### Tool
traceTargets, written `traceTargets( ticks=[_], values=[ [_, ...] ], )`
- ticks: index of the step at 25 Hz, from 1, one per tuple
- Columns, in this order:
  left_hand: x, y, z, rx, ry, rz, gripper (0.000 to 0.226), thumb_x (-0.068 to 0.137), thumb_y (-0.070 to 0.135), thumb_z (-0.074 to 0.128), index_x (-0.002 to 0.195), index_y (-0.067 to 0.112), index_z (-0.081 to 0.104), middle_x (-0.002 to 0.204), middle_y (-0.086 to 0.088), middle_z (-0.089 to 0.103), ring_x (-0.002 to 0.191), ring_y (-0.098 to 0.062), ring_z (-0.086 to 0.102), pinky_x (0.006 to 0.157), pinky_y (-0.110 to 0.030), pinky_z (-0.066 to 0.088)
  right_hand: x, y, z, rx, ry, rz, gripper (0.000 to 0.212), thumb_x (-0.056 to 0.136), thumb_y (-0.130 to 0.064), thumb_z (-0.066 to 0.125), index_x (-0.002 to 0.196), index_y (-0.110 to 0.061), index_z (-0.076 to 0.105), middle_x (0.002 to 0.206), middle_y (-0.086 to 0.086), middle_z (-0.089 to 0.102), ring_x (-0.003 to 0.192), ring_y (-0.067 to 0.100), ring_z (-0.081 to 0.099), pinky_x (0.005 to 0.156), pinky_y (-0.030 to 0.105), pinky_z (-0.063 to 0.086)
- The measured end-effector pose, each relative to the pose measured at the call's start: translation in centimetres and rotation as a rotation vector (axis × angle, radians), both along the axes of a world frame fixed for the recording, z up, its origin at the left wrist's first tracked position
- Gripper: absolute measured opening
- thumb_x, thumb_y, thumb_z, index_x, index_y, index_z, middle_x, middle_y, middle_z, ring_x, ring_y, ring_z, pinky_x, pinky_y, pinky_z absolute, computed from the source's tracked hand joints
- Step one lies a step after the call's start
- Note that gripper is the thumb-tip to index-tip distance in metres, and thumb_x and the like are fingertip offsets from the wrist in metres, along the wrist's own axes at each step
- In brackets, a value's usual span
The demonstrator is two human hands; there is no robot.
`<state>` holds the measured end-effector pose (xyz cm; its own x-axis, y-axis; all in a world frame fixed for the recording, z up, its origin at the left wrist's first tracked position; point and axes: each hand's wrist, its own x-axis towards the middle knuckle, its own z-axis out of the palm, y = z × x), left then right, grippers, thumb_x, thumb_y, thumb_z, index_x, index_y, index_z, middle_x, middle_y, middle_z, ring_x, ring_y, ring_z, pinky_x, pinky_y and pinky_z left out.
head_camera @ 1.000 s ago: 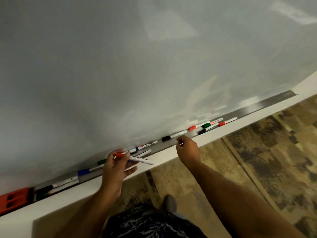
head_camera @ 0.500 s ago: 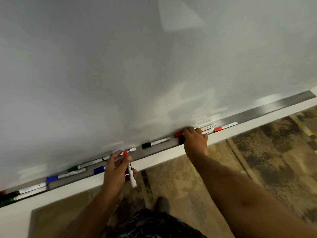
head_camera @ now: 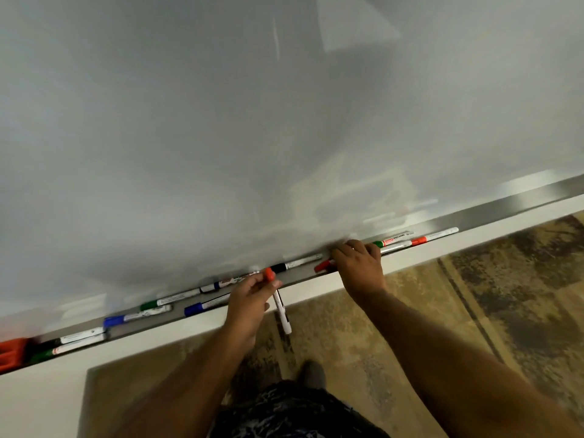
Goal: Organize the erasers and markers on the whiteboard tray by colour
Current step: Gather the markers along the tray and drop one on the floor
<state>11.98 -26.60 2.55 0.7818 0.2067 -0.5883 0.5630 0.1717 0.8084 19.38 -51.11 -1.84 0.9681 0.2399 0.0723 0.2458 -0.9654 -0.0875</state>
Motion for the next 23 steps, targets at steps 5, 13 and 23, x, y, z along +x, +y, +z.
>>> traceTargets(
  ticks=[5, 13, 23],
  values=[
    [0.3, -0.4, -0.5, -0.001, 0.030, -0.060, 0.010, 0.099, 0.015, 0.064, 0.106, 0.011, 0.070, 0.104, -0.009, 0.079, 0.070, -0.013, 0.061, 0.054, -0.029, 0.048, 0.8, 0.4, 0.2, -0.007, 0.050, 0.056, 0.021, 0.088, -0.018, 0.069, 0.106, -0.028, 0.072, 0.113, -0.006, 0.073, 0.114, 0.025, 0.064, 0.105, 0.049, 0.037],
    [1.5, -1.6, -1.0, -0.134, 0.042, -0.003, 0.021, 0.095, 0.035, 0.071, 0.101, 0.015, 0.070, 0.083, -0.004, 0.077, 0.057, -0.013, 0.067, 0.065, -0.041, 0.063, -2.3, 4.4, 1.7, 0.324, -0.057, 0.392, 0.024, 0.095, -0.030, 0.064, 0.118, -0.033, 0.063, 0.118, -0.011, 0.066, 0.104, 0.017, 0.065, 0.094, 0.043, 0.043],
    [2.0, -3.3, -1.2, -0.209, 0.014, 0.031, 0.010, 0.082, 0.014, 0.083, 0.091, 0.013, 0.078, 0.094, -0.015, 0.078, 0.078, -0.020, 0.077, 0.071, -0.034, 0.063, -2.2, 1.7, 2.2, 0.395, -0.004, 0.446, 0.026, 0.100, -0.027, 0.064, 0.125, -0.019, 0.068, 0.117, -0.001, 0.071, 0.105, 0.019, 0.065, 0.086, 0.036, 0.051]
  ],
)
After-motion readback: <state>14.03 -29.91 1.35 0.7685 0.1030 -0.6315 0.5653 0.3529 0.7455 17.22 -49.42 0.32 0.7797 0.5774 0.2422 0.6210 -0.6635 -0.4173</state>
